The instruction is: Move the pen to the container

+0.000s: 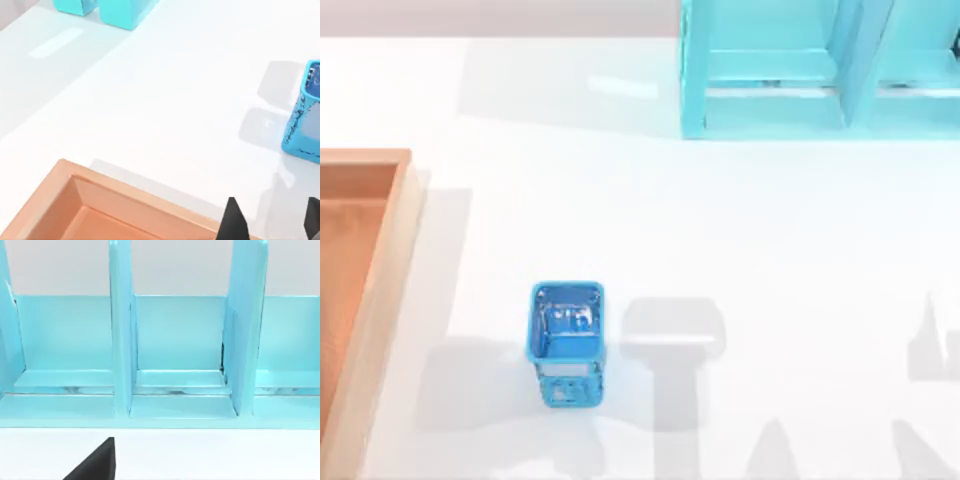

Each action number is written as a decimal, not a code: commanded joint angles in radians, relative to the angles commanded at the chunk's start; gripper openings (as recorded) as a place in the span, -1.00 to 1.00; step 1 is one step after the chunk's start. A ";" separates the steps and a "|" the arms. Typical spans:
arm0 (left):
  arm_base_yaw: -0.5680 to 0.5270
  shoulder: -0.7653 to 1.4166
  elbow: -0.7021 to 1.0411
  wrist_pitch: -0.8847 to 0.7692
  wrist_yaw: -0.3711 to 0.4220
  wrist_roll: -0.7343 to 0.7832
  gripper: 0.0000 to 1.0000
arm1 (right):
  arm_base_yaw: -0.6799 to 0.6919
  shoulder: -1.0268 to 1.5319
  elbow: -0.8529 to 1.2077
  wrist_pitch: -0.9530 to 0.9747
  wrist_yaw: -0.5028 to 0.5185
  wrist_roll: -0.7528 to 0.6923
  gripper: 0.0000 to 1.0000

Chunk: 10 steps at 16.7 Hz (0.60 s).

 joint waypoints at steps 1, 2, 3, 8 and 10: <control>0.003 0.007 0.011 -0.021 0.001 0.025 -1.00 | 0.000 0.000 0.000 0.000 0.000 0.000 1.00; 0.005 0.011 0.017 -0.033 0.002 0.039 -1.00 | 0.000 0.000 0.000 0.000 0.000 0.000 1.00; 0.006 0.013 0.019 -0.037 0.002 0.043 -1.00 | 0.000 0.000 0.000 0.000 0.000 0.000 1.00; -0.001 0.084 0.108 0.015 -0.002 0.042 -1.00 | 0.000 0.000 0.000 0.000 0.000 0.000 1.00; -0.007 0.074 0.082 0.040 0.001 0.026 -1.00 | 0.000 0.000 0.000 0.000 0.000 0.000 1.00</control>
